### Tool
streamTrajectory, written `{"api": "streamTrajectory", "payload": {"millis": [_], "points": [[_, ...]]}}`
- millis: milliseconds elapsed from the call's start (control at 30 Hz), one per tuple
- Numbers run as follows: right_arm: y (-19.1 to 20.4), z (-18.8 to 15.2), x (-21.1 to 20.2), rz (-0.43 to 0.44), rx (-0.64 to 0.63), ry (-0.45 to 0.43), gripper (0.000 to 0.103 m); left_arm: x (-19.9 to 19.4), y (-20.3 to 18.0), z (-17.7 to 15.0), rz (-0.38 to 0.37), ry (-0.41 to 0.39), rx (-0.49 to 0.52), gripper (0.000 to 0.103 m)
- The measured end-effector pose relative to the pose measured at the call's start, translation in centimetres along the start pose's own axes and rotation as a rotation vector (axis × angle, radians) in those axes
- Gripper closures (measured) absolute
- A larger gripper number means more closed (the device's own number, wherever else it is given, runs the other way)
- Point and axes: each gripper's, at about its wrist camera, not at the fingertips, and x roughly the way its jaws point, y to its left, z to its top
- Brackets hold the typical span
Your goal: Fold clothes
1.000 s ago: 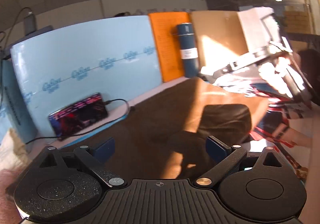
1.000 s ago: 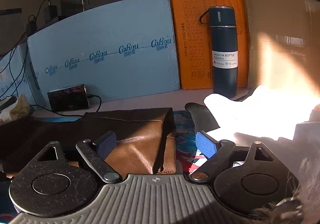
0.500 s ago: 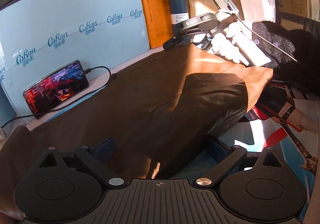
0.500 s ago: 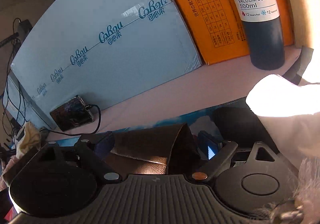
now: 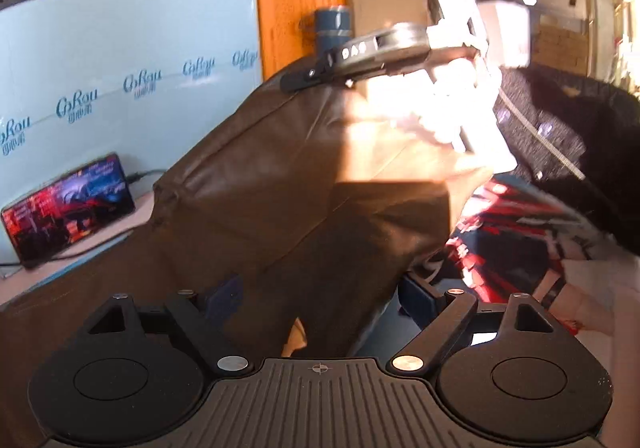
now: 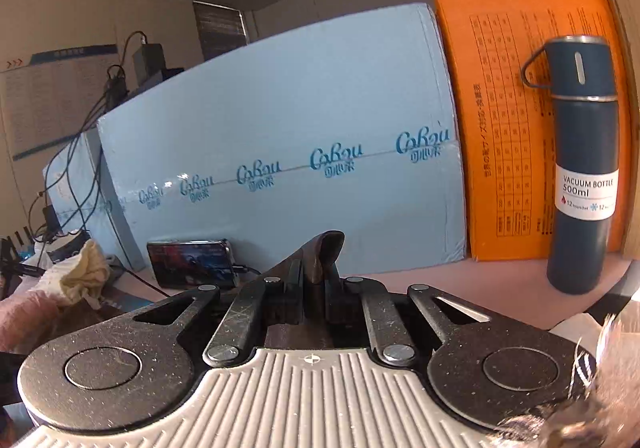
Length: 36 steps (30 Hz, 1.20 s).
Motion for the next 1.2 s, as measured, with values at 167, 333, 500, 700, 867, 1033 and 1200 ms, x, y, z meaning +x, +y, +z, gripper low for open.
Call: {"api": "streamTrajectory", "payload": {"millis": [167, 333, 500, 700, 867, 1033, 1200], "points": [[4.4, 0.5, -5.2, 0.191, -0.134, -0.088, 0.095, -4.2, 2.9, 1.6, 0.071, -0.241, -0.076, 0.000], [7.7, -0.1, -9.1, 0.380, -0.245, -0.083, 0.095, -0.7, 4.6, 1.9, 0.350, -0.224, 0.114, 0.000], [9.1, -1.5, -11.8, 0.473, -0.290, -0.044, 0.096, 2.4, 2.7, 1.4, 0.155, -0.146, 0.416, 0.013], [8.7, -2.4, -14.9, 0.435, -0.212, -0.111, 0.096, 0.3, 0.2, 1.6, 0.037, -0.136, 0.456, 0.099], [8.7, -3.1, -18.8, 0.453, -0.146, -0.207, 0.096, -5.5, -3.4, 1.8, -0.001, -0.218, 0.476, 0.099], [10.0, -4.9, -22.8, 0.455, -0.125, -0.264, 0.095, -9.4, -7.7, 0.5, -0.015, -0.245, 0.504, 0.098], [11.0, -7.3, -27.0, 0.395, -0.108, -0.271, 0.095, -11.1, -11.1, -0.9, -0.074, -0.229, 0.481, 0.098]]}}
